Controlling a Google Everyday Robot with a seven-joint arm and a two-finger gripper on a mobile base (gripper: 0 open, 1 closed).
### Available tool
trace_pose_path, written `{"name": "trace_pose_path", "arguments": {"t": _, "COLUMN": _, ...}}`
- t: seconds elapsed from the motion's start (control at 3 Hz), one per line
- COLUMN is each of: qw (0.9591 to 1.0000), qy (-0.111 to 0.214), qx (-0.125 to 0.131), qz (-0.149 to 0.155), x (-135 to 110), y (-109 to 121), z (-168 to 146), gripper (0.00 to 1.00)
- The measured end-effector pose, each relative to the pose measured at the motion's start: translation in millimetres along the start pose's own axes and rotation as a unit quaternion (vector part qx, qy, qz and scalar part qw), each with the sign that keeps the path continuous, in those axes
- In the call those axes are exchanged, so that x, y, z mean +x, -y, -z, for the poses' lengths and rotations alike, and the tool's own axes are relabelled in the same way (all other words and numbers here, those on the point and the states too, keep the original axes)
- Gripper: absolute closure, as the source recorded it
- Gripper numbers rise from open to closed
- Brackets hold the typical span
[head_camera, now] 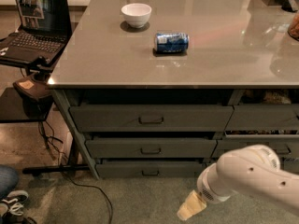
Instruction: Open bottom drawer
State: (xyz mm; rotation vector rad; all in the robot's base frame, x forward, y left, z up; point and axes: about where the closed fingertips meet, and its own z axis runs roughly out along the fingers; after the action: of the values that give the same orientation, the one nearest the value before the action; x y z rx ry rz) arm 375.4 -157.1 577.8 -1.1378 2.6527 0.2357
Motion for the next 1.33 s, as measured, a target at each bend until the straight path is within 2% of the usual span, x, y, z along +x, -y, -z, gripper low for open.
{"name": "trace_pose_path", "arguments": {"t": 0.33, "qw": 0.9995, "qy": 0.012, "qx": 0.029, "qz": -0.008, "x": 3, "y": 10, "z": -9, "gripper": 0.0}}
{"name": "trace_pose_path", "arguments": {"t": 0.67, "qw": 0.9997, "qy": 0.01, "qx": 0.021, "qz": -0.003, "x": 0, "y": 7, "z": -3, "gripper": 0.0}}
{"name": "trace_pose_path", "arguments": {"t": 1.0, "qw": 0.999, "qy": 0.027, "qx": -0.003, "qz": -0.036, "x": 6, "y": 15, "z": -11, "gripper": 0.0}}
{"name": "trace_pose_path", "arguments": {"t": 1.33, "qw": 0.9884, "qy": 0.082, "qx": -0.11, "qz": -0.066, "x": -18, "y": 8, "z": -22, "gripper": 0.0}}
